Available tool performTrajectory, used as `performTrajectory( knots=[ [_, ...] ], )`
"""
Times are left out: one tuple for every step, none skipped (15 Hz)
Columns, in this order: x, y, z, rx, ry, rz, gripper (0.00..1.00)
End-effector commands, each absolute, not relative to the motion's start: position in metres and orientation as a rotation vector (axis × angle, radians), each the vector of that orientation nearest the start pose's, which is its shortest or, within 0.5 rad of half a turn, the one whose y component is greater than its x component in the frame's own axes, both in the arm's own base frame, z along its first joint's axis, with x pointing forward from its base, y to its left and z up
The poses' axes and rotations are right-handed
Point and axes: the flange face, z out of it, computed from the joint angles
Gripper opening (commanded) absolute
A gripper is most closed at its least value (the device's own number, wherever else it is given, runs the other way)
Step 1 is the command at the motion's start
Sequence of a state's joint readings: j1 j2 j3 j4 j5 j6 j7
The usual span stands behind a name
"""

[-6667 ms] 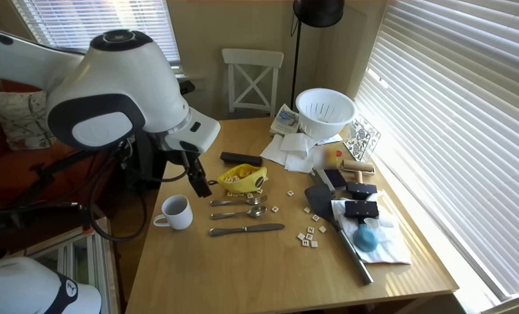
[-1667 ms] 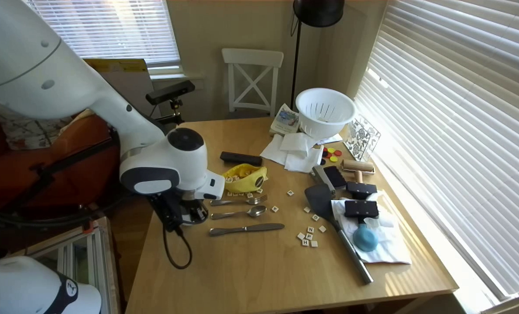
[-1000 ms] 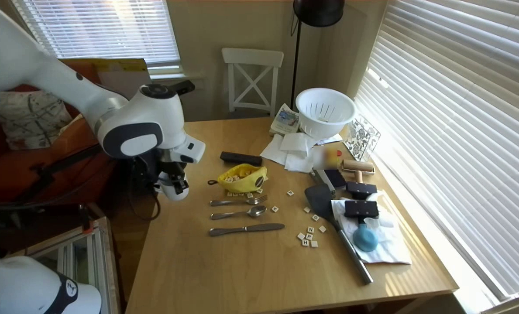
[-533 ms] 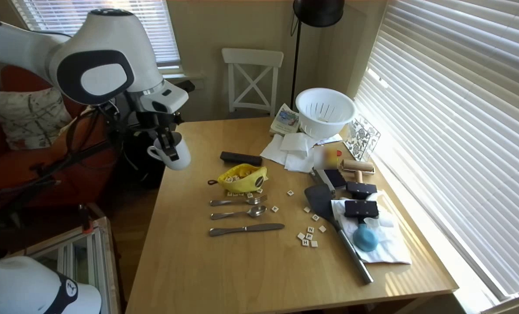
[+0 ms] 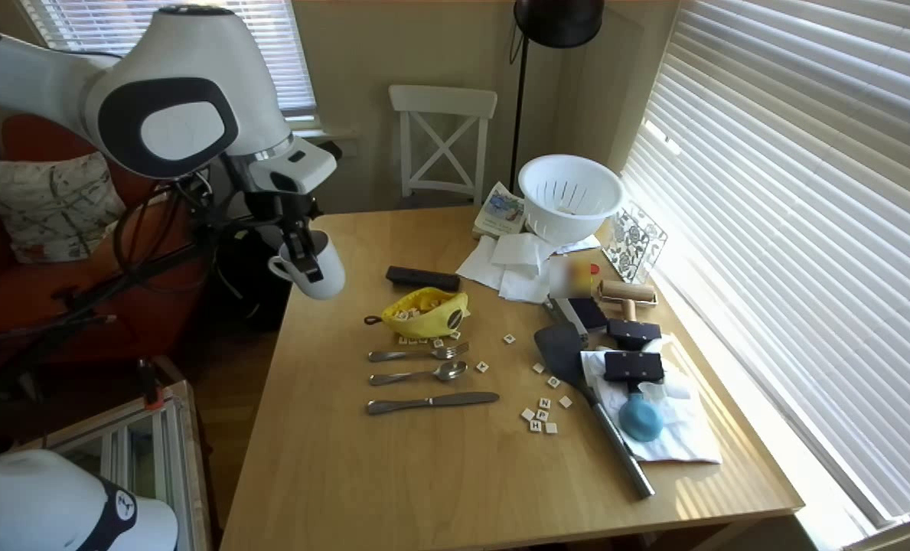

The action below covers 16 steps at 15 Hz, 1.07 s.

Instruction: Move the white mug forward

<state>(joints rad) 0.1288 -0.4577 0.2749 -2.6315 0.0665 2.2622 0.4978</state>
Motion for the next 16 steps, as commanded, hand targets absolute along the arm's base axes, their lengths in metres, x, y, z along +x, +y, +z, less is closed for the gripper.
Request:
performTrajectory(
  knots=[
    [0.410, 0.140, 0.438, -3.158, 0.403, -0.279, 0.03],
    [0.424, 0.136, 0.450, -3.142, 0.456, -0.311, 0.03],
    [0.438, 0.133, 0.460, -3.128, 0.495, -0.327, 0.03],
    [0.454, 0.130, 0.470, -3.111, 0.547, -0.362, 0.03],
    [0.467, 0.128, 0.479, -3.094, 0.596, -0.413, 0.03],
    [0.482, 0.125, 0.486, -3.073, 0.648, -0.440, 0.03],
    [0.495, 0.122, 0.492, -3.058, 0.693, -0.454, 0.03],
    [0.510, 0.119, 0.496, -3.050, 0.741, -0.476, 0.03],
    [0.523, 0.118, 0.497, -3.044, 0.777, -0.487, 0.03],
    [0.537, 0.118, 0.496, -3.041, 0.807, -0.491, 0.03],
    [0.549, 0.120, 0.496, -3.039, 0.833, -0.504, 0.03],
    [0.561, 0.124, 0.492, -3.043, 0.855, -0.508, 0.03],
    [0.572, 0.128, 0.488, -3.044, 0.871, -0.508, 0.03],
    [0.584, 0.134, 0.482, -3.045, 0.888, -0.506, 0.03],
    [0.594, 0.138, 0.477, -3.045, 0.901, -0.504, 0.03],
    [0.604, 0.141, 0.471, -3.051, 0.914, -0.498, 0.03]
  ],
)
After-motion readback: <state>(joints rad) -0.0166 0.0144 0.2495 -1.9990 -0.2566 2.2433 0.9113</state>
